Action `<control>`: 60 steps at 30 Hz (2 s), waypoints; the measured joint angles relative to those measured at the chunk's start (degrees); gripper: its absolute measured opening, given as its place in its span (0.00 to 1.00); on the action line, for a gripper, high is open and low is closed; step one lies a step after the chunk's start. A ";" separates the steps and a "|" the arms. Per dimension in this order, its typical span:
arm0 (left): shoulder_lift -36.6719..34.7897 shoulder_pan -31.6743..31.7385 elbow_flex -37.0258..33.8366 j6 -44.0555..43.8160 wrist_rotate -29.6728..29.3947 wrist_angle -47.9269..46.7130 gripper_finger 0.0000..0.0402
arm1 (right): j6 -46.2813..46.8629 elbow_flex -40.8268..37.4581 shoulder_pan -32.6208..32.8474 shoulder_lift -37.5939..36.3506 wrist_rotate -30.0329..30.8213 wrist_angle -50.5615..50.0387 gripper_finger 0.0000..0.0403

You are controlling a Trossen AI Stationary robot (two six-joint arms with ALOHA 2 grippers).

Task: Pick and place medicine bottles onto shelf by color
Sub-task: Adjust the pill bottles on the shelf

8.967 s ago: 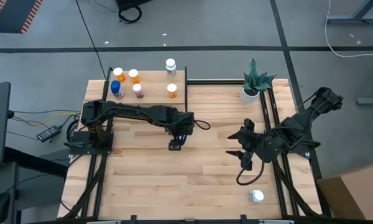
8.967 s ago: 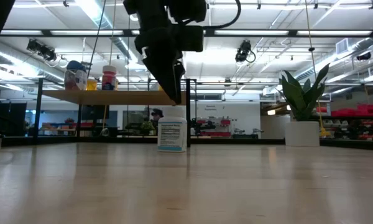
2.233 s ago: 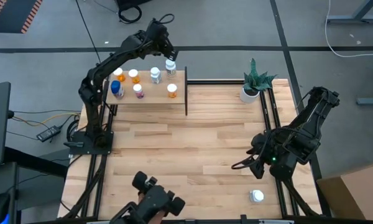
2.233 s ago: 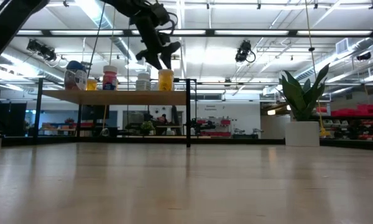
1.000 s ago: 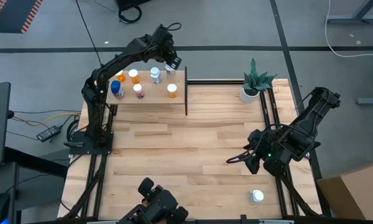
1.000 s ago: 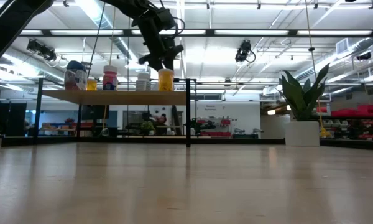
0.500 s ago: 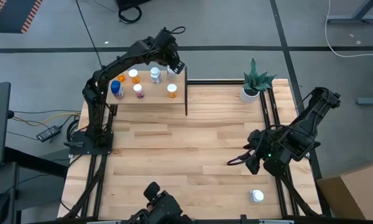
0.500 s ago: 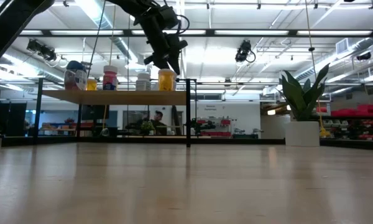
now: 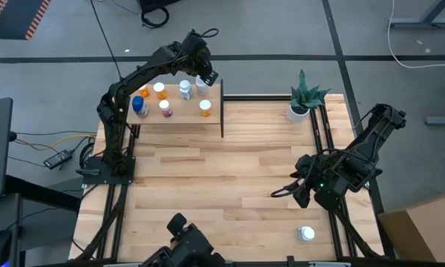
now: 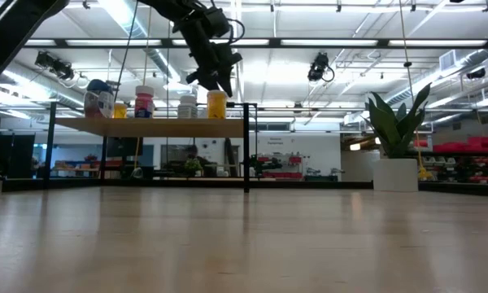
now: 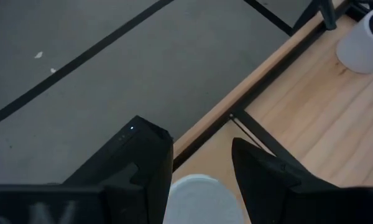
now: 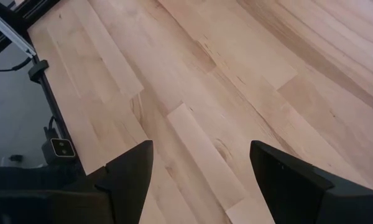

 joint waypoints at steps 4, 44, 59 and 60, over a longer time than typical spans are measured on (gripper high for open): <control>-1.01 0.67 -0.05 1.40 0.06 -0.50 0.43 | 0.01 0.00 0.00 0.00 0.01 -0.01 0.68; -5.88 1.87 4.96 -0.70 -6.21 -32.79 0.74 | -2.76 0.02 0.00 -0.02 6.36 -2.55 0.68; -4.44 1.58 4.94 -3.99 -3.50 -28.50 0.77 | -3.38 0.02 0.00 -0.02 6.38 -2.54 0.68; -3.95 1.68 4.94 -3.99 -3.50 -28.65 0.77 | -3.38 0.02 0.00 -0.02 6.38 -2.54 0.68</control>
